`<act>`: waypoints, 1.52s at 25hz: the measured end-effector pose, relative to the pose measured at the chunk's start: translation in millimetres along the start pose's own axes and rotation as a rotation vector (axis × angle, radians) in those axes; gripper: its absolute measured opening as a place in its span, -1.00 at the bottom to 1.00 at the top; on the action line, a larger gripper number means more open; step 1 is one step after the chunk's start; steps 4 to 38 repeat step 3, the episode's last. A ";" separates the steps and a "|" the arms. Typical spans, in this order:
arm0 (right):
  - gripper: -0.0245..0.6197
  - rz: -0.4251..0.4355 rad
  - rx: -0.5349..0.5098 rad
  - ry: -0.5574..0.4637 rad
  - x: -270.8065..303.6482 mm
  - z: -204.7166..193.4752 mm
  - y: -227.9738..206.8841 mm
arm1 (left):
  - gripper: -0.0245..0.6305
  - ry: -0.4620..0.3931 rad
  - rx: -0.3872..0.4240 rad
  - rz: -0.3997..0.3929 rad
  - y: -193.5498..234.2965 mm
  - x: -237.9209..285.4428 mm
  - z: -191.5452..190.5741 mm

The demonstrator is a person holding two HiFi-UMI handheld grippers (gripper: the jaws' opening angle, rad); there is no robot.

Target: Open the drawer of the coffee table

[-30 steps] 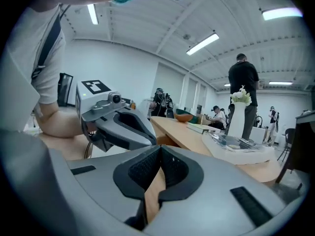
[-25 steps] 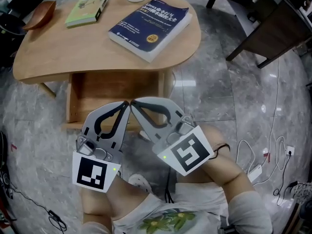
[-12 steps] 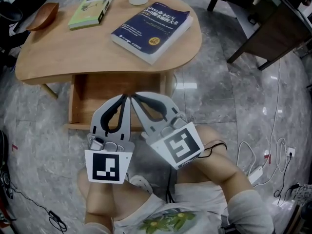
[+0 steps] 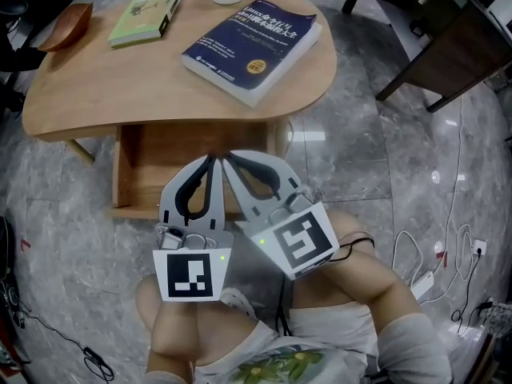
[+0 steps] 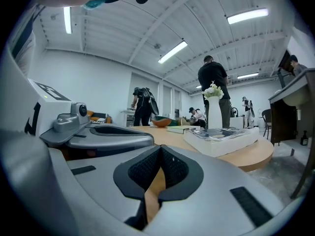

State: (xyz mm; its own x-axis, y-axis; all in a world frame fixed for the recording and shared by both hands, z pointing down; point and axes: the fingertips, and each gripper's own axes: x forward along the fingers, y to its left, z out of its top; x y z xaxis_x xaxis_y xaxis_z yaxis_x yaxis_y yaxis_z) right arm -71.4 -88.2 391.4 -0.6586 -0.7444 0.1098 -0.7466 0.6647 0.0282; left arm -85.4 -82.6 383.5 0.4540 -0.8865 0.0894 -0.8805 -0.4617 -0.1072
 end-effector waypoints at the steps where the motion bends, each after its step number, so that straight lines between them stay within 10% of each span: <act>1: -0.86 -0.002 0.002 0.004 0.4 -1.9 -0.3 | -0.90 0.003 -0.003 0.001 -0.1 0.5 -1.3; 38: -0.86 -0.005 0.010 0.010 1.3 -5.5 -0.6 | -0.90 0.008 -0.017 0.006 0.3 1.3 -3.3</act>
